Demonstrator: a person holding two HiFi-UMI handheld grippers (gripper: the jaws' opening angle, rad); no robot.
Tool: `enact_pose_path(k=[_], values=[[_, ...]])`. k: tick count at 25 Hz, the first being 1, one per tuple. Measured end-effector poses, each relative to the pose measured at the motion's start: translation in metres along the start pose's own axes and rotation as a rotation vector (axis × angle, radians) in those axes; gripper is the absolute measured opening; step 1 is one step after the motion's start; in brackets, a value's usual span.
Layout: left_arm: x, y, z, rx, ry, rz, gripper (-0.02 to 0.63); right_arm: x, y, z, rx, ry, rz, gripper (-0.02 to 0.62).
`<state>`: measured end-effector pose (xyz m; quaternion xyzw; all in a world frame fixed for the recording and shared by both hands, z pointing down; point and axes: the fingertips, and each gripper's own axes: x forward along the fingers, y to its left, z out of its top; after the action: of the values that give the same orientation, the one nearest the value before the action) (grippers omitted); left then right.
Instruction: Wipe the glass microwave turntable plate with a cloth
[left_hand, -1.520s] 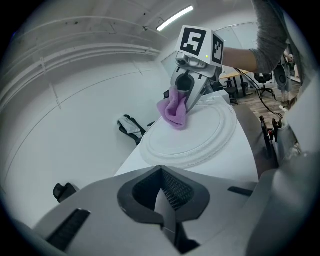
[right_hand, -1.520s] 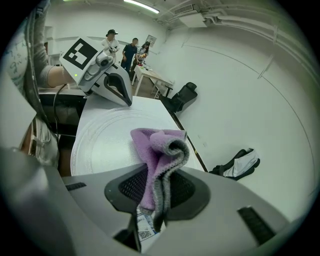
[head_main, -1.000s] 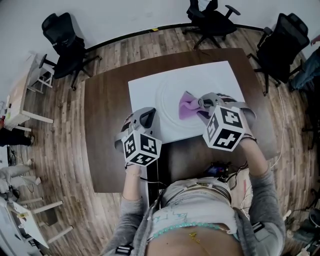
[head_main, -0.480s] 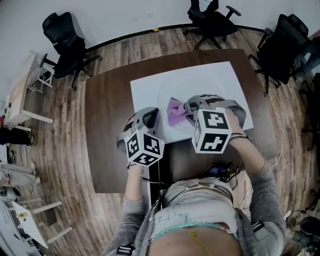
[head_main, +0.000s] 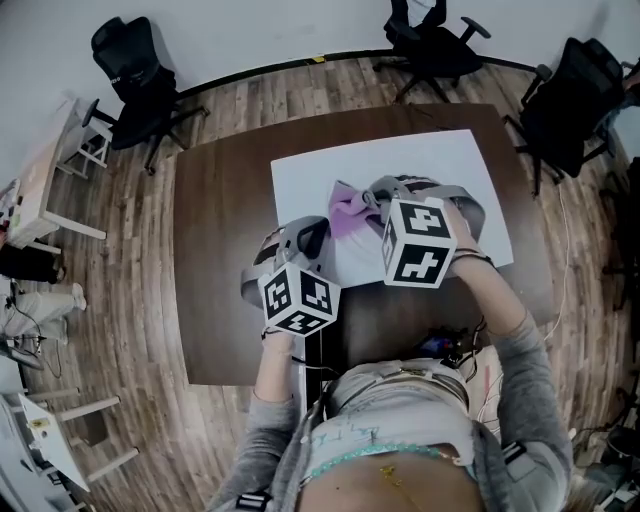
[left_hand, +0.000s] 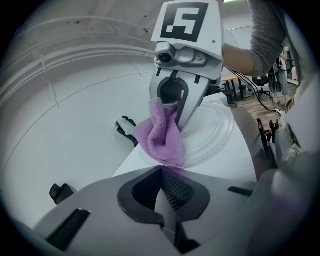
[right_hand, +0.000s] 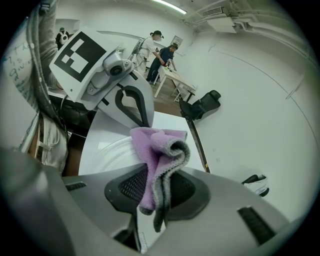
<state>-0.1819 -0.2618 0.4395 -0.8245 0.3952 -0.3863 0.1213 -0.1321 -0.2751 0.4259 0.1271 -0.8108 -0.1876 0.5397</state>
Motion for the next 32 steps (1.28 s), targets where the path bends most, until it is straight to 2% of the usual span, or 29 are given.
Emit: enact_pose_path(k=[13, 23, 32], values=[[-0.003, 0.001, -0.001, 0.006, -0.006, -0.001, 0.005, 0.019, -0.048, -0.009, 0.094, -0.002, -0.053, 0.104], [-0.005, 0.003, -0.003, 0.005, -0.008, -0.002, 0.005, 0.012, -0.072, -0.05, 0.179, 0.051, -0.115, 0.104], [-0.002, 0.002, -0.004, 0.007, -0.006, 0.001, 0.005, -0.006, -0.07, -0.095, 0.229, 0.118, -0.147, 0.104]])
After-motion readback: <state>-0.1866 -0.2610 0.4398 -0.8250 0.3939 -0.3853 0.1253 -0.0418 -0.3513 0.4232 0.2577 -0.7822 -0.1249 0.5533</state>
